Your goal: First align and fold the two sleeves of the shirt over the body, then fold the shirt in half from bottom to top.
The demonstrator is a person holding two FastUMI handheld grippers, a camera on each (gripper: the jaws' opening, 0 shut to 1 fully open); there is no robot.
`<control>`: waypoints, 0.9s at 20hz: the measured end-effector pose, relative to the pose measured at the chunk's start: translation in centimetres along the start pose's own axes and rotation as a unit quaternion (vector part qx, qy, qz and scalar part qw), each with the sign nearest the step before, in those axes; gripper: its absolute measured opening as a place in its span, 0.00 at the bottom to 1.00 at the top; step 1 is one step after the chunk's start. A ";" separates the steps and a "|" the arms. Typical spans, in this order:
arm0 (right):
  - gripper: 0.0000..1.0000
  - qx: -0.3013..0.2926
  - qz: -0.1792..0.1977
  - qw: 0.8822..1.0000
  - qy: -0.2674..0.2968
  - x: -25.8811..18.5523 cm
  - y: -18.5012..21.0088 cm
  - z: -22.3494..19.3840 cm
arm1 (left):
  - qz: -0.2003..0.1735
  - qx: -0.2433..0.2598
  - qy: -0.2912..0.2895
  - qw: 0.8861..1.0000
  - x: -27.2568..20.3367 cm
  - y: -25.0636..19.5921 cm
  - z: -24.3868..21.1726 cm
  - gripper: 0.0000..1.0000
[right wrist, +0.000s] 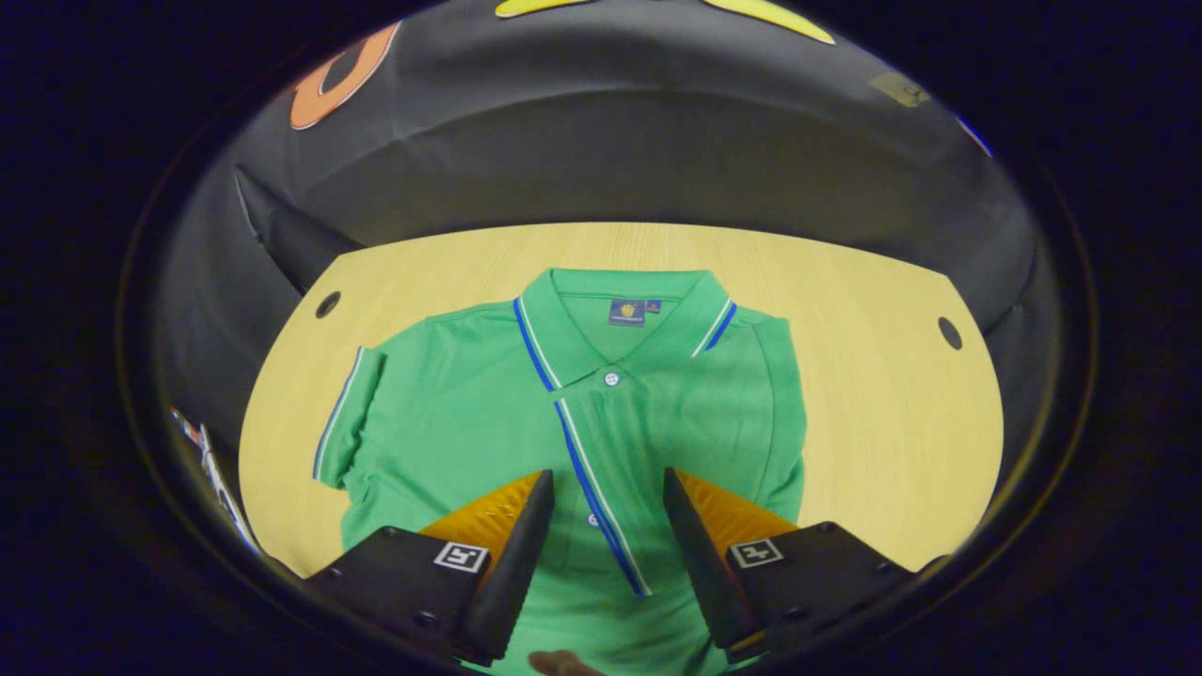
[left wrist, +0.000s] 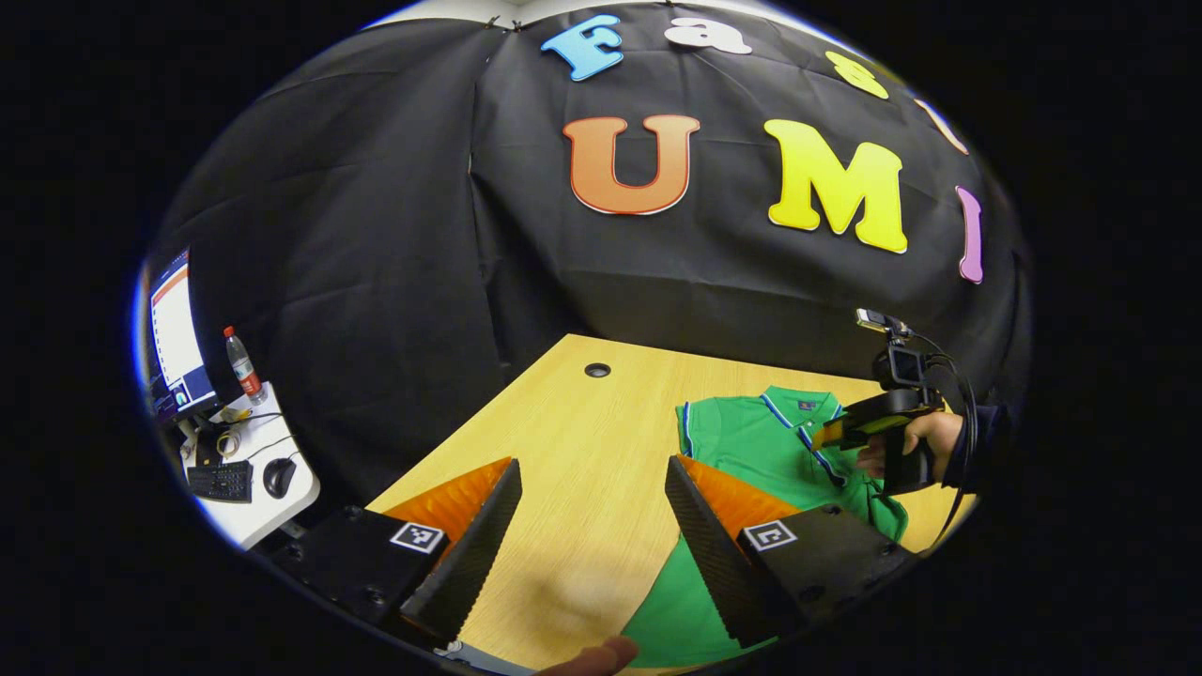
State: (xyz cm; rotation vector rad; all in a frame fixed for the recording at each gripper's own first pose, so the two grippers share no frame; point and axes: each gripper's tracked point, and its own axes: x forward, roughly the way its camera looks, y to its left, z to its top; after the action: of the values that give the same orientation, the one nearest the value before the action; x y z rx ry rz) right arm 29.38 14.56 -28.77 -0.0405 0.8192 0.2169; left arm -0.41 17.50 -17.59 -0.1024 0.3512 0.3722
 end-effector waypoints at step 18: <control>0.97 -0.029 -0.036 0.982 -0.185 -25.7 -9.1 0.3 | -0.100 0.040 0.074 0.991 17.6 -9.4 -3.0 0.99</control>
State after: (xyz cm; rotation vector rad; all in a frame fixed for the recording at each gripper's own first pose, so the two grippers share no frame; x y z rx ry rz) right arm 14.41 1.19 -10.28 -0.0814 0.4405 0.1719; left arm 17.50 14.30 -26.36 -0.0868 0.4981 0.1518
